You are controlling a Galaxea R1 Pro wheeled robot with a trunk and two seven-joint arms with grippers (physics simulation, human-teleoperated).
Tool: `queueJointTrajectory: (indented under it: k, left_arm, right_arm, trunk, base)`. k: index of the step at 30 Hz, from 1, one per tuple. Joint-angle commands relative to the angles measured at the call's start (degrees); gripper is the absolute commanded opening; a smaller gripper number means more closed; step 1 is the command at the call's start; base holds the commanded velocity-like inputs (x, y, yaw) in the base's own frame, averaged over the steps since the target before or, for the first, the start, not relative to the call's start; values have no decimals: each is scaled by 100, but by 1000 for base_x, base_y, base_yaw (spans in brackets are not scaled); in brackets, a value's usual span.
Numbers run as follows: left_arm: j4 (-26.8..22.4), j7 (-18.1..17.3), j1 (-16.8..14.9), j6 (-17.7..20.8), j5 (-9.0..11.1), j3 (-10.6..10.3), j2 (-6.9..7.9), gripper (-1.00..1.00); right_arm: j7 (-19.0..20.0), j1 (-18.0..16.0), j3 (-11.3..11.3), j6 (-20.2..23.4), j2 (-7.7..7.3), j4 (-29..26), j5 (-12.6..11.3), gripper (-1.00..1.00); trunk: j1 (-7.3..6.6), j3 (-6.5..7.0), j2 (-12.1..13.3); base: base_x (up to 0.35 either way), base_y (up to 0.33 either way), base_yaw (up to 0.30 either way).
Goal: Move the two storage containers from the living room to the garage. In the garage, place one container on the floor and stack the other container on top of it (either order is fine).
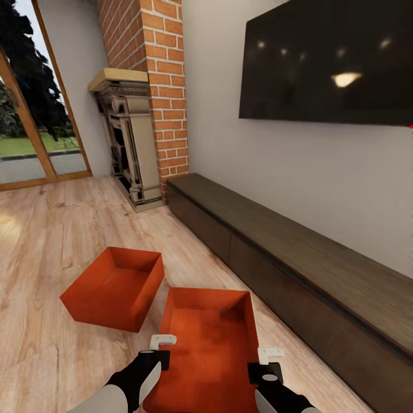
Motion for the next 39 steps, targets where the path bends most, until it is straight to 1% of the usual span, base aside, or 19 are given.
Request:
queueJointTrajectory:
  k: [1, 39]
  left_arm:
    - [-3, 75, 2, 58, -35, -41, 14, -100]
    - [-5, 75, 2, 55, -35, -40, 19, -100]
  right_arm:
    - [-54, -6, -41, -5, -15, -8, 48, -100]
    - [-54, -6, -41, 11, -28, -17, 48, -100]
  trunk:
    - [-23, 14, 39]
    - [-858, 696, 1563]
  base:
    - [0, 0, 0]
    - [0, 0, 0]
